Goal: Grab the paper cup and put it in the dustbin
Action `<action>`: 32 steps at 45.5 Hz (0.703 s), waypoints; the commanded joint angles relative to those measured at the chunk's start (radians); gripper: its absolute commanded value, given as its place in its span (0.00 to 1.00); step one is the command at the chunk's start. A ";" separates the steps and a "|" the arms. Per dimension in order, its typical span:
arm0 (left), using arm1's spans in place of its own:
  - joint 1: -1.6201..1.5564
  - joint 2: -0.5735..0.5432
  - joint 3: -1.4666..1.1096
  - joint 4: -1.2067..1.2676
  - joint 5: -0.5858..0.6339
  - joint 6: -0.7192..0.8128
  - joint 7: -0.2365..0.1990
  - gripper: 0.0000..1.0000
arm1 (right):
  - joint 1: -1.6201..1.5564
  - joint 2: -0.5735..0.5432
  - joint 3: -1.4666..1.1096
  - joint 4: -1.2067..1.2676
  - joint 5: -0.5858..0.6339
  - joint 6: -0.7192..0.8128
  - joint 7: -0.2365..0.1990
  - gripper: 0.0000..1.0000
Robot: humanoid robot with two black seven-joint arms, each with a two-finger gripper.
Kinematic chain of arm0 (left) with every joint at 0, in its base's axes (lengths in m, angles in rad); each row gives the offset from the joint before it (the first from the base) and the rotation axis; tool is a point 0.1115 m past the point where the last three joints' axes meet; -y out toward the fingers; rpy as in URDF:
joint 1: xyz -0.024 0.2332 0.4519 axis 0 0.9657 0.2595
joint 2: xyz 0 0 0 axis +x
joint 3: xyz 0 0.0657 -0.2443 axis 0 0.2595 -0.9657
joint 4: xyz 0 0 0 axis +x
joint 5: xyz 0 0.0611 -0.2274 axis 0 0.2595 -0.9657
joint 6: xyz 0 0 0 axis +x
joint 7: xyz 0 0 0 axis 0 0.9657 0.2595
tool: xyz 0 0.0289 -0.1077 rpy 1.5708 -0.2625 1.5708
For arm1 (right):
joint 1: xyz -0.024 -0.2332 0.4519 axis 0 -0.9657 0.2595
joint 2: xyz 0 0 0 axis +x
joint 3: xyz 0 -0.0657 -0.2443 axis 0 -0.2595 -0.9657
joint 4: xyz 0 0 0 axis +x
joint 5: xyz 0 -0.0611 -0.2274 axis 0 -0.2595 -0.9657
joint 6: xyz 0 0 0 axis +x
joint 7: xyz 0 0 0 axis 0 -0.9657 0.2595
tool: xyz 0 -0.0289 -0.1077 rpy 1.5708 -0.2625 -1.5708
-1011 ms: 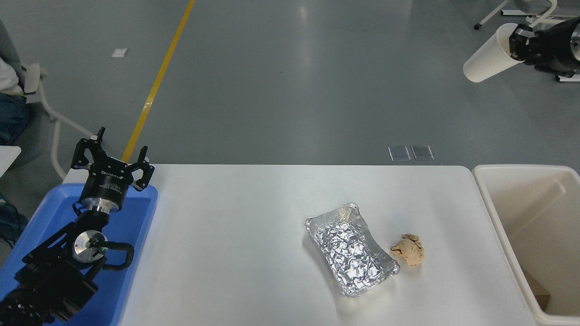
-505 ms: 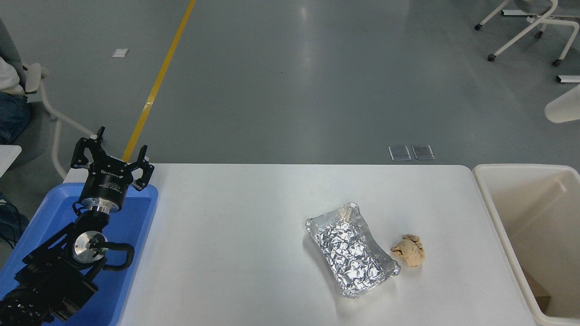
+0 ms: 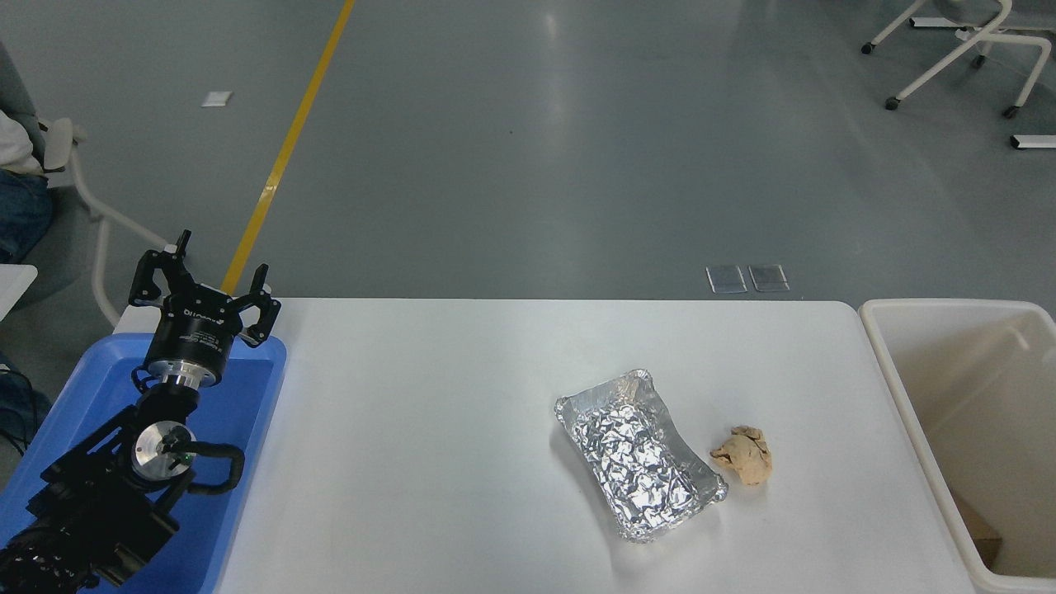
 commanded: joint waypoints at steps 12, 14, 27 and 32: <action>0.000 0.000 0.000 -0.001 0.000 0.000 0.000 0.99 | -0.085 0.068 0.049 0.000 0.006 -0.034 0.001 1.00; 0.000 0.000 0.000 0.000 0.000 0.000 0.000 0.99 | -0.078 0.066 0.042 0.006 0.006 -0.029 -0.001 1.00; -0.002 0.000 0.001 -0.001 0.000 0.000 0.000 0.99 | 0.068 0.060 0.037 0.020 -0.004 -0.017 -0.001 1.00; -0.002 0.000 0.000 0.000 0.000 0.000 0.000 0.99 | 0.220 0.062 -0.015 0.079 -0.020 -0.014 0.001 1.00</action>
